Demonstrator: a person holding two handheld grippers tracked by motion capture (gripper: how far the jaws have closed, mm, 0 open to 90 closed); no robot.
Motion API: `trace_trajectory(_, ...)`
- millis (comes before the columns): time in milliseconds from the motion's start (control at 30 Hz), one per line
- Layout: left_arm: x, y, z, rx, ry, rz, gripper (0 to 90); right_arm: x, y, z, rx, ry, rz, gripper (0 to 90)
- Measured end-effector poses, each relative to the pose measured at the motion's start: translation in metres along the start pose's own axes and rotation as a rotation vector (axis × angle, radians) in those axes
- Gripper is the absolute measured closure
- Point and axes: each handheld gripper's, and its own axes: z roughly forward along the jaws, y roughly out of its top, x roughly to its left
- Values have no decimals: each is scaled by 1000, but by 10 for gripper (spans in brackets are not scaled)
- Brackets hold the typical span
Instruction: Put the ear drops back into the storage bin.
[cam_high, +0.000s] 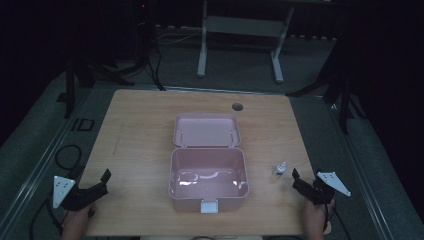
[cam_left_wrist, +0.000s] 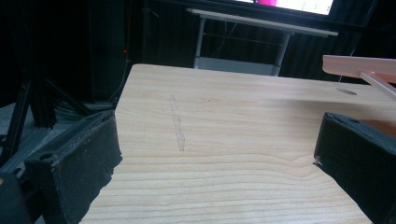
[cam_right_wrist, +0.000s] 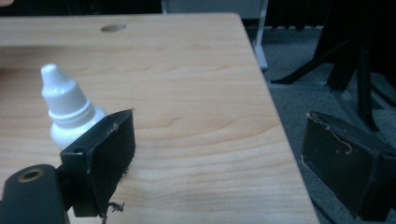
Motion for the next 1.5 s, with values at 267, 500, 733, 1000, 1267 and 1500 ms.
trace_trajectory(267, 0, 0, 0, 1, 2, -1, 4, 0, 3, 5, 67, 85, -13, 99)
trace_trajectory(500, 0, 0, 0, 1, 2, -4, 4, -3, 15, 3, 130, 114, -8, 100)
trace_trajectory(733, 0, 0, 0, 2, 2, -6, 5, -5, 26, 10, 320, 183, -50, 100)
trace_trajectory(1000, 1, 0, 0, 3, 2, -9, 5, -2, 29, 20, 505, 218, -136, 99)
trace_trajectory(1267, 1, 0, 0, 3, 1, -9, 4, 7, 35, 20, 649, 257, -236, 100)
trace_trajectory(1500, 1, 0, 0, 3, 0, -10, 4, 13, 38, 22, 823, 325, -309, 99)
